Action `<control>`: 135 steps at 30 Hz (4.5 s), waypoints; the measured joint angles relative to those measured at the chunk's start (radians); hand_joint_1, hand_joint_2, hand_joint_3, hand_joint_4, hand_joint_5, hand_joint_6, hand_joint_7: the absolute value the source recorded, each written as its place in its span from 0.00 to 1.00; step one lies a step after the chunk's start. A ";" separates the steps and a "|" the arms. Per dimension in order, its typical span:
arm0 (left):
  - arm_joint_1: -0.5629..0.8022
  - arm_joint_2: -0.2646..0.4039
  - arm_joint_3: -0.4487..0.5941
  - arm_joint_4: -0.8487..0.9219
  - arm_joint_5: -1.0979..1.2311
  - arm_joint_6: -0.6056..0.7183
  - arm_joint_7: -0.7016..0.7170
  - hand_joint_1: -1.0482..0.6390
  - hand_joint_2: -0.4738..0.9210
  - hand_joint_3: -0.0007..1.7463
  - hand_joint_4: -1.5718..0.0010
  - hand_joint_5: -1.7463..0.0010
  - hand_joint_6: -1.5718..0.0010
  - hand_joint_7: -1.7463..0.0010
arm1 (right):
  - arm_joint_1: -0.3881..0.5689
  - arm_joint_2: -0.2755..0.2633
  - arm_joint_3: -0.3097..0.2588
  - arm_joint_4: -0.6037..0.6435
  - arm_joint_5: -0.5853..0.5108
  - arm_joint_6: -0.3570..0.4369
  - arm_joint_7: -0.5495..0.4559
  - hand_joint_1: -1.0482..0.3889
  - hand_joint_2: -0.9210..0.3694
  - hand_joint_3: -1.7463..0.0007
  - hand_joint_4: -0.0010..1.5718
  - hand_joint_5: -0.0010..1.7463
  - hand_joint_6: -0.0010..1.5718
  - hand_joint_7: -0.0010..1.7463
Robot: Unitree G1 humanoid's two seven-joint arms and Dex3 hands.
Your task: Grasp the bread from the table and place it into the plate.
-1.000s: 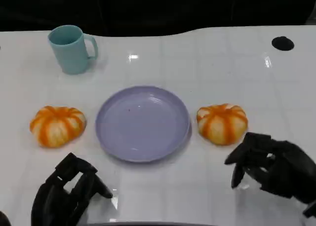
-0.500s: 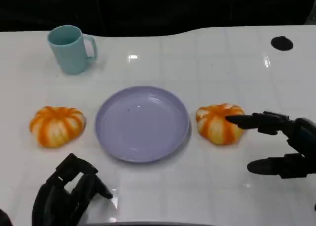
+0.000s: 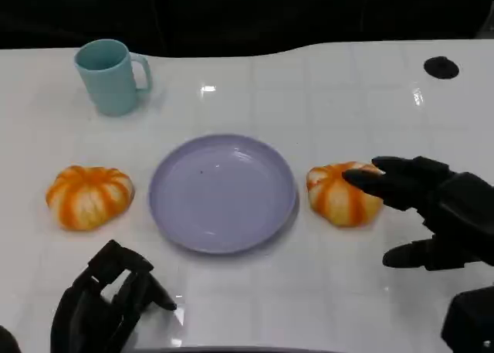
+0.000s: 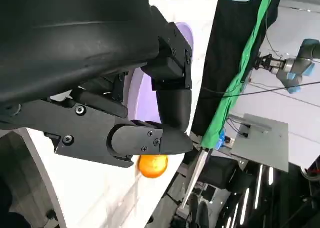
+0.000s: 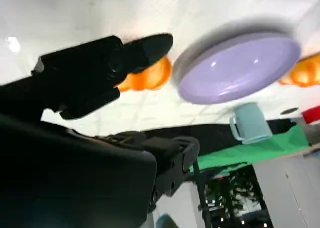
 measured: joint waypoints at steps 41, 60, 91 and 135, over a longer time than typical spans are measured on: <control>0.025 -0.018 -0.003 -0.031 -0.002 -0.005 -0.006 0.32 1.00 0.16 0.62 0.00 0.68 0.14 | -0.484 0.218 0.505 0.799 -0.208 0.321 -0.428 0.49 0.01 0.99 0.43 0.04 0.40 0.03; 0.028 -0.024 -0.002 -0.048 -0.002 -0.006 -0.006 0.32 1.00 0.16 0.62 0.00 0.69 0.13 | -0.474 0.240 0.503 0.878 -0.159 0.233 -0.715 0.62 0.03 0.79 0.37 1.00 0.29 0.96; 0.026 -0.029 -0.003 -0.036 -0.002 -0.010 -0.008 0.32 1.00 0.16 0.61 0.00 0.69 0.13 | -0.622 0.426 0.435 0.762 -0.047 0.147 -0.668 0.66 0.21 0.64 0.52 1.00 0.44 0.91; 0.062 -0.029 -0.014 -0.088 -0.001 0.010 -0.005 0.32 1.00 0.16 0.61 0.00 0.68 0.14 | -0.631 0.509 0.511 0.706 -0.020 0.342 -0.239 0.13 0.00 0.73 0.00 0.03 0.04 0.00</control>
